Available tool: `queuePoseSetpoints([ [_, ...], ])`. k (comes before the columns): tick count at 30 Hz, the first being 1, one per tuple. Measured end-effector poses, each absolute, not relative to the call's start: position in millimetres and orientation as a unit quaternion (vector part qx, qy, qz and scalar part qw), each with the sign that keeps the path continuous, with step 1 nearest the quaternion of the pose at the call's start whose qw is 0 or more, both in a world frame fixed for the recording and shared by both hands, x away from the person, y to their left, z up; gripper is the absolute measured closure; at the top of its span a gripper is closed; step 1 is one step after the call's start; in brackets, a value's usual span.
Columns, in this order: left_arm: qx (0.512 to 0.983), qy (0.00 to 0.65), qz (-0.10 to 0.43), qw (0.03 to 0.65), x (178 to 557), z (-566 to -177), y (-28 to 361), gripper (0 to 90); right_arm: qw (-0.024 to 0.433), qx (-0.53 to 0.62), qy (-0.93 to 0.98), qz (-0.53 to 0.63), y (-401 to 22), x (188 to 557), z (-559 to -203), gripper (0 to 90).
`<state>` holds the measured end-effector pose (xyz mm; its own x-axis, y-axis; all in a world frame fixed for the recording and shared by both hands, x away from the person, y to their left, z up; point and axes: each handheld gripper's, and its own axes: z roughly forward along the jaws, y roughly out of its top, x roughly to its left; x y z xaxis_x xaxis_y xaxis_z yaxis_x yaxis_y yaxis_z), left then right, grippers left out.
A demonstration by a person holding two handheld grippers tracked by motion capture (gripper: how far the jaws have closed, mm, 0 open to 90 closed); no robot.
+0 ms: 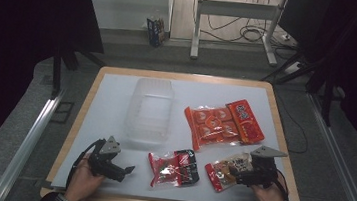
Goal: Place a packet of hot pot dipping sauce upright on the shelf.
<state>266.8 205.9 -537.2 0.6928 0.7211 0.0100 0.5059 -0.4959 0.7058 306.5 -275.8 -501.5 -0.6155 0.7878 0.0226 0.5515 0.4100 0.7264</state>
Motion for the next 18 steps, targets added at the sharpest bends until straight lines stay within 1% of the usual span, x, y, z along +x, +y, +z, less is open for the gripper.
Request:
queuePoseSetpoints([
  [18, 0.860, 0.356, 0.142, 0.337, 267.5, -540.0, 202.8, 0.0, 0.189, 0.434, 0.806, 0.355, -296.1, 324.7, -500.8, 1.9],
])
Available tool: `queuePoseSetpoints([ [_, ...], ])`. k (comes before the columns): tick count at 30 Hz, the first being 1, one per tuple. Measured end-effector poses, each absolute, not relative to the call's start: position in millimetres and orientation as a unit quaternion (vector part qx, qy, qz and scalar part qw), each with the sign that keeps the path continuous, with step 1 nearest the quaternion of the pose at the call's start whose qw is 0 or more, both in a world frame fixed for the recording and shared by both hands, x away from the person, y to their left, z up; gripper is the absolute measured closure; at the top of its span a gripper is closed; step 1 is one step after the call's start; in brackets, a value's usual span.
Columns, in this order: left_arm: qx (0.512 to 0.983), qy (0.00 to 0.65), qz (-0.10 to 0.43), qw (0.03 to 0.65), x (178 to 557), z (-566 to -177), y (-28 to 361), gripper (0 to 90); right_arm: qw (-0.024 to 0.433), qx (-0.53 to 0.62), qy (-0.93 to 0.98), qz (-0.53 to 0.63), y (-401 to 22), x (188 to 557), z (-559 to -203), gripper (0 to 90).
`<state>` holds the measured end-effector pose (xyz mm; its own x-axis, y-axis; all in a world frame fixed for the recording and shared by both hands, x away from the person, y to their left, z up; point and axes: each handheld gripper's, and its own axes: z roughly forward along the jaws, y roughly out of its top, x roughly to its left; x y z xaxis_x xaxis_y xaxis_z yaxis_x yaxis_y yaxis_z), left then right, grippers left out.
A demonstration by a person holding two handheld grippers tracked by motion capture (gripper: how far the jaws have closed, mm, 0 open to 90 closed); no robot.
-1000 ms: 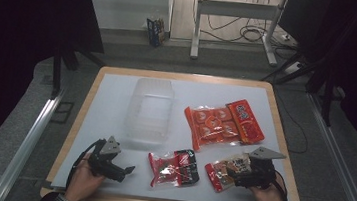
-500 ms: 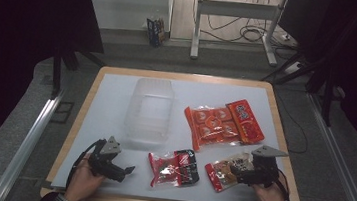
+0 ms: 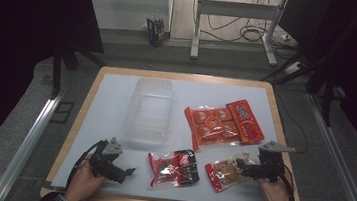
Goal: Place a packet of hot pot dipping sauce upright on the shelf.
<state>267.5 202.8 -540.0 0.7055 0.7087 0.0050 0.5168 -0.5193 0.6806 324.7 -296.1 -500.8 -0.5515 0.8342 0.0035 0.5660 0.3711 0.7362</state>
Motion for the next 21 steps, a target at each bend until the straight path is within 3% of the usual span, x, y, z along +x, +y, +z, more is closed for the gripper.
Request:
queuePoseSetpoints([
  [8, 0.860, 0.362, 0.131, 0.335, 268.0, -539.9, 202.2, 0.0, 0.174, 0.453, 0.798, 0.357, -304.3, 335.0, -504.8, 2.5],
  [21, 0.854, 0.363, 0.120, 0.353, 264.3, -532.4, 204.7, 0.6, 0.194, 0.482, 0.780, 0.348, -315.3, 357.9, -506.4, 2.7],
])
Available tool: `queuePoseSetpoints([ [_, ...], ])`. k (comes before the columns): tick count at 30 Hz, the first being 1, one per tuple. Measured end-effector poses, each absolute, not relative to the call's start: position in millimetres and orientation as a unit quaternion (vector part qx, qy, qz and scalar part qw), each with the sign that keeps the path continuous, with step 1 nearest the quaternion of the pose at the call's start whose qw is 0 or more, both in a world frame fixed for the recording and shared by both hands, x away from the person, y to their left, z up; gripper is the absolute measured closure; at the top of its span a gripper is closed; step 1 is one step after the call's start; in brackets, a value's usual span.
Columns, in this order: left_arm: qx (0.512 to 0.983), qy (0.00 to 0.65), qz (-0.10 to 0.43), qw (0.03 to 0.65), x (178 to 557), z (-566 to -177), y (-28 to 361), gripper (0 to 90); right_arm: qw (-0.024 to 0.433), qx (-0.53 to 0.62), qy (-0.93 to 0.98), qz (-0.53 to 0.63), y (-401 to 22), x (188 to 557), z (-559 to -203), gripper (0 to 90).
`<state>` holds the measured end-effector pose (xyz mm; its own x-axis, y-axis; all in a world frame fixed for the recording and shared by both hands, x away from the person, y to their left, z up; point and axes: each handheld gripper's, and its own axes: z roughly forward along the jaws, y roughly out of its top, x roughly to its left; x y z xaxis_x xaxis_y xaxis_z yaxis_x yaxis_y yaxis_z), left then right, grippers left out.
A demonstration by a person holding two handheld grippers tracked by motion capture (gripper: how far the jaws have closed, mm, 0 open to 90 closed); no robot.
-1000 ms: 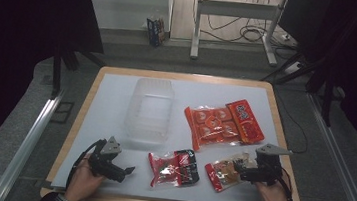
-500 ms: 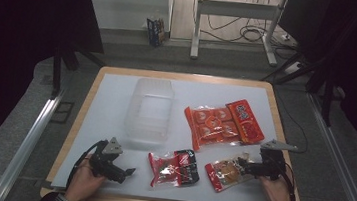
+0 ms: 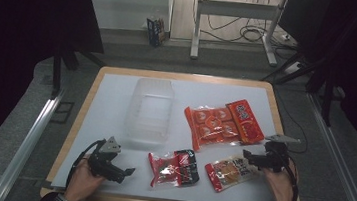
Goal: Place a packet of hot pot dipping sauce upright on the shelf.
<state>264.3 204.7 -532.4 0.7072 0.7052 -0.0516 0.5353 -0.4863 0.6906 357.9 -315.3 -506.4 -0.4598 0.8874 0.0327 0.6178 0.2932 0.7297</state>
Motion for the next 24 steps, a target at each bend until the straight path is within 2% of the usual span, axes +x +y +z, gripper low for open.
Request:
queuePoseSetpoints([
  [16, 0.867, 0.358, 0.122, 0.324, 265.5, -537.8, 199.9, 0.6, 0.210, 0.507, 0.772, 0.322, -319.5, 387.1, -513.0, 1.1],
  [21, 0.871, 0.356, 0.122, 0.317, 266.1, -538.6, 199.2, 0.6, 0.209, 0.512, 0.770, 0.318, -322.2, 393.2, -513.7, 1.5],
  [24, 0.872, 0.356, 0.123, 0.314, 265.9, -539.1, 198.7, 0.6, 0.193, 0.514, 0.771, 0.322, -324.2, 400.5, -515.3, 4.5],
])
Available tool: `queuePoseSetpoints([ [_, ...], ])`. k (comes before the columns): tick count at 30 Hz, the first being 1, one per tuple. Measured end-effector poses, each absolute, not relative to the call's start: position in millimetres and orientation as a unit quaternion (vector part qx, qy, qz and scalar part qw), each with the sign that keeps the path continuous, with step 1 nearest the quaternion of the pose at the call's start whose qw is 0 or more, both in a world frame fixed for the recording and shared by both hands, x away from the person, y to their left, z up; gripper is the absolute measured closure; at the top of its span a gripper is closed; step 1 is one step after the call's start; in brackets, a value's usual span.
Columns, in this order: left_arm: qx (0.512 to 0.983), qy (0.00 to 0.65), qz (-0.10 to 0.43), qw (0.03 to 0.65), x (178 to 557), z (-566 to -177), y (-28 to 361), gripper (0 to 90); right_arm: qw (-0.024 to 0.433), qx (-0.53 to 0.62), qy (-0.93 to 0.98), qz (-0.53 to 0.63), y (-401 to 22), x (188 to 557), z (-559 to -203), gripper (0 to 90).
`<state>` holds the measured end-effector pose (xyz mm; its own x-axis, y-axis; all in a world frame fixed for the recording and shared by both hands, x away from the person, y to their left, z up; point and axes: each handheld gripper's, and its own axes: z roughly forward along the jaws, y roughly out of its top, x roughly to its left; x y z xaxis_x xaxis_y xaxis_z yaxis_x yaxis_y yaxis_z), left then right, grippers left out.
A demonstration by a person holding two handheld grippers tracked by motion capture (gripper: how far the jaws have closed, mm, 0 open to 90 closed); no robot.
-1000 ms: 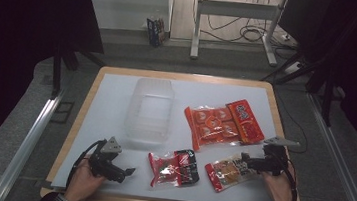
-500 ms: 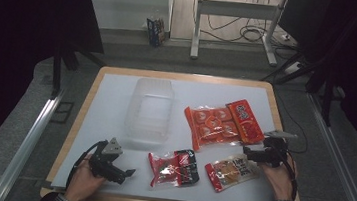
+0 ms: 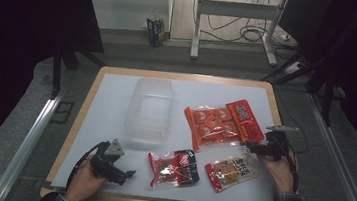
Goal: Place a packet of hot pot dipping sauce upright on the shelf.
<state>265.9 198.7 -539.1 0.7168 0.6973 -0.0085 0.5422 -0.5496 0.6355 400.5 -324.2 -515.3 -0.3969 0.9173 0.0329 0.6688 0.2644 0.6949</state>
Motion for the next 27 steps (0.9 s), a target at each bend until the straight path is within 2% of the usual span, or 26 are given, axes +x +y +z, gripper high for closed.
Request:
queuePoseSetpoints([
  [9, 0.875, 0.354, 0.123, 0.306, 266.4, -541.0, 197.4, 0.6, 0.161, 0.508, 0.774, 0.343, -320.5, 413.2, -514.1, 13.1],
  [14, 0.880, 0.349, 0.124, 0.298, 266.2, -542.5, 194.8, 0.5, 0.158, 0.484, 0.784, 0.354, -312.3, 414.7, -506.9, 20.7],
  [19, 0.880, 0.348, 0.122, 0.299, 266.3, -542.7, 194.9, 0.5, 0.134, 0.475, 0.793, 0.357, -306.6, 418.8, -501.7, 28.9],
  [23, 0.880, 0.348, 0.120, 0.299, 266.4, -542.8, 195.1, 0.6, 0.137, 0.464, 0.802, 0.350, -299.9, 425.3, -497.1, 37.3],
  [27, 0.880, 0.348, 0.120, 0.299, 266.4, -542.9, 195.1, 0.6, 0.132, 0.464, 0.806, 0.342, -296.6, 436.5, -497.2, 41.9],
])
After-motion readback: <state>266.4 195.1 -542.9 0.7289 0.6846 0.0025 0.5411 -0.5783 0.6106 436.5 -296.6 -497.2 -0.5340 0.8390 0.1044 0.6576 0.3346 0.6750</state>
